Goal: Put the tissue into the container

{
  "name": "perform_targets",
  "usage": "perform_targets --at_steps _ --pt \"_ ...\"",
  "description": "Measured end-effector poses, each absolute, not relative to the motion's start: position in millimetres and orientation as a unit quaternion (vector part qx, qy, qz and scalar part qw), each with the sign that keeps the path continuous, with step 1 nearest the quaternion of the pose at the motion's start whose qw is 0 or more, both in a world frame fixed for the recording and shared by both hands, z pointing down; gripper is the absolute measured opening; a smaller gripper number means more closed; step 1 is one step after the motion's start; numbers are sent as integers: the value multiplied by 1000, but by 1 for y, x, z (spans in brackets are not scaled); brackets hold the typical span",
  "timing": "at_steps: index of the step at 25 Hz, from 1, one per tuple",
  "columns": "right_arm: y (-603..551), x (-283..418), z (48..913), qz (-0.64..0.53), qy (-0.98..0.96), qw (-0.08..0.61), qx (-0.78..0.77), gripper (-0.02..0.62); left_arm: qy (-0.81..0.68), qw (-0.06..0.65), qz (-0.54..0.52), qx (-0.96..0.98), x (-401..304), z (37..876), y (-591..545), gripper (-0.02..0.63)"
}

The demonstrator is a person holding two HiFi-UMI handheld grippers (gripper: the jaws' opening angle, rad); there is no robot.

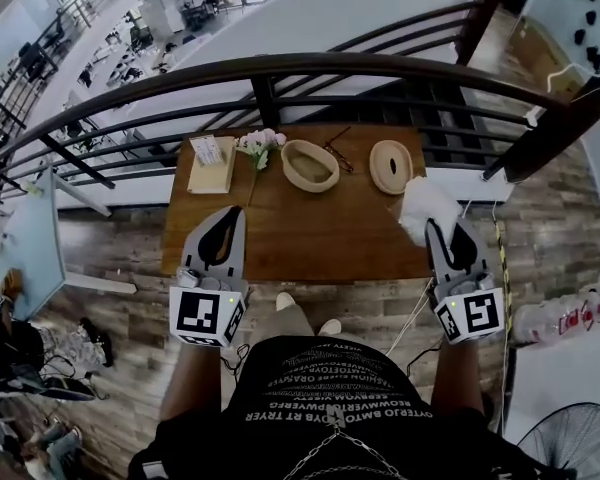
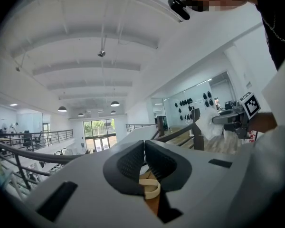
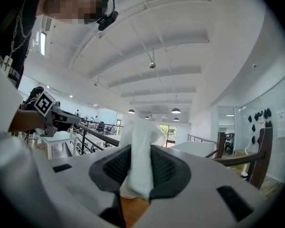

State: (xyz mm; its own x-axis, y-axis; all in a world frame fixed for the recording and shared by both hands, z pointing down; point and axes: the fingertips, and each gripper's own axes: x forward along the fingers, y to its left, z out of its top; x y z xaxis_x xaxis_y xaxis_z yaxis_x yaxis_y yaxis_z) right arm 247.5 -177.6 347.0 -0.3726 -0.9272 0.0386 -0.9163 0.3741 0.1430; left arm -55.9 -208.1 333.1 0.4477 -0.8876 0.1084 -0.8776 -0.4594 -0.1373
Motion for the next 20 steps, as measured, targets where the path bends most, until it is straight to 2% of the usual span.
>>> perform_targets --at_steps 10,20 --pt "-234 231 381 -24 -834 71 546 114 513 18 -86 -854 -59 349 -261 31" --pt "-343 194 457 35 -840 122 527 114 517 3 -94 -851 -85 361 -346 31"
